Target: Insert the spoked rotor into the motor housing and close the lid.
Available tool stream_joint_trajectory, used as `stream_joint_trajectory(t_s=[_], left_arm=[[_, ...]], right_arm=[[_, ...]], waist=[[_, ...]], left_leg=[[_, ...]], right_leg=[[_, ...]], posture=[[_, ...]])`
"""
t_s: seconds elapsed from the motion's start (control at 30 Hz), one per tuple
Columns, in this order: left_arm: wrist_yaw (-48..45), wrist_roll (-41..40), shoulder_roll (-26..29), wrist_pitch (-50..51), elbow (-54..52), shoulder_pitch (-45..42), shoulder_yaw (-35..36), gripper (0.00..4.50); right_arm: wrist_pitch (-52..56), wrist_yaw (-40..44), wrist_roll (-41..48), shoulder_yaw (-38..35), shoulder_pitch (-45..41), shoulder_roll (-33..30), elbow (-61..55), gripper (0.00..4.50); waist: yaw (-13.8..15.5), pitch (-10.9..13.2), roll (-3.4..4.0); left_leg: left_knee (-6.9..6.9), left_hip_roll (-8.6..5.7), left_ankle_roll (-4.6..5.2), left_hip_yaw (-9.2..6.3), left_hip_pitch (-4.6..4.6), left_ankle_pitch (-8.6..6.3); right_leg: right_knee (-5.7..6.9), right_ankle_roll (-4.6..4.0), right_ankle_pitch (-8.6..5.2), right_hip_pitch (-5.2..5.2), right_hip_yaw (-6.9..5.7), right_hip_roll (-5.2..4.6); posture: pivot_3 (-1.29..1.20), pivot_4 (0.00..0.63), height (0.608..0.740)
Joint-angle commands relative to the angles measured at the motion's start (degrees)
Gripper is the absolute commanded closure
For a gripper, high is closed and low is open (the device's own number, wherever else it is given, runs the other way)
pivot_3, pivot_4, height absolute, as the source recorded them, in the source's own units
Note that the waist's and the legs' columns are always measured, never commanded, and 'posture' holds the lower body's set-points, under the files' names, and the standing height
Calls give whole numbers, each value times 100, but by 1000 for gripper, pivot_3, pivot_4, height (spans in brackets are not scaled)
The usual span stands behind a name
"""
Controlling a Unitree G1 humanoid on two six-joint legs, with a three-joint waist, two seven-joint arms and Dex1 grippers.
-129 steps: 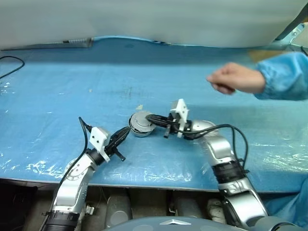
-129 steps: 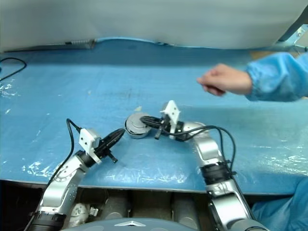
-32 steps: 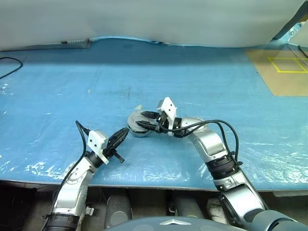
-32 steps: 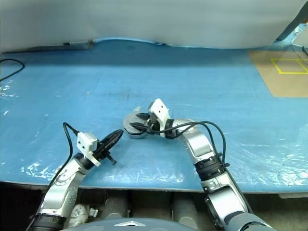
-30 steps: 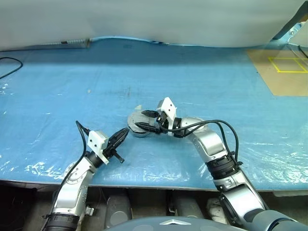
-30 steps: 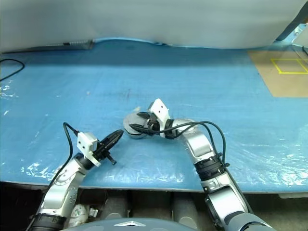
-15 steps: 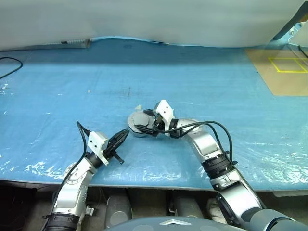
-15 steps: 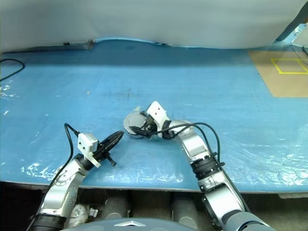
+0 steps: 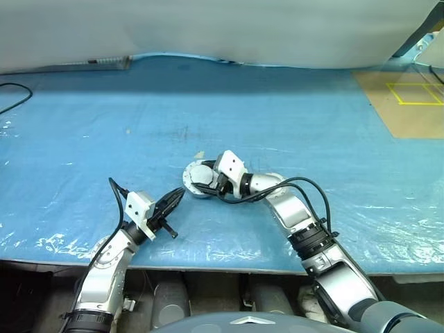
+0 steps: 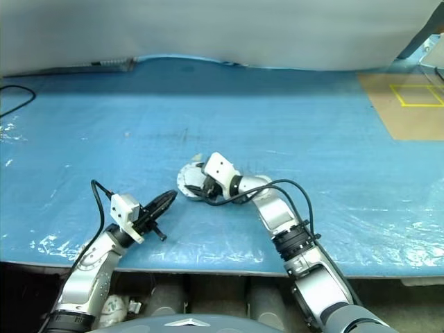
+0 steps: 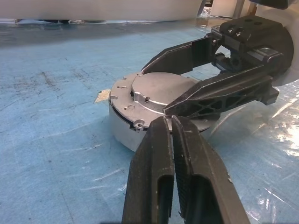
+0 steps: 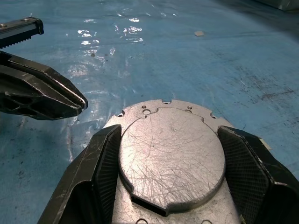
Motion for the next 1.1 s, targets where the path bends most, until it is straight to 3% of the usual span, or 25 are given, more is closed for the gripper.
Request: stream_joint_trajectory(t_s=[0.03,0.6,1.1], left_arm=[[15,-51,22,-52,-156,-22,71,4332],[43,-47,58,1,-251,-8,68,4332],[49,-34,69,34,-193,-67,67,4332]], right_arm=[[66,-71,-72,34,-68,82,58,1563],[824,-105,-146,207,47,209,-123,1563],[257,-254,-329,251,100,201,165,1563]], waist=[[-1,0,0],[-9,0,0],[-20,-2,0]], left_leg=[[0,0,0,0,1,0],[-5,0,0,0,36,-1],[-23,-5,14,2,69,-10]], right_leg=[[0,0,0,1,0,0],[-4,0,-1,35,1,0],[-12,3,-3,56,10,0]], posture=[[0,150,740],[0,150,740],[0,150,740]])
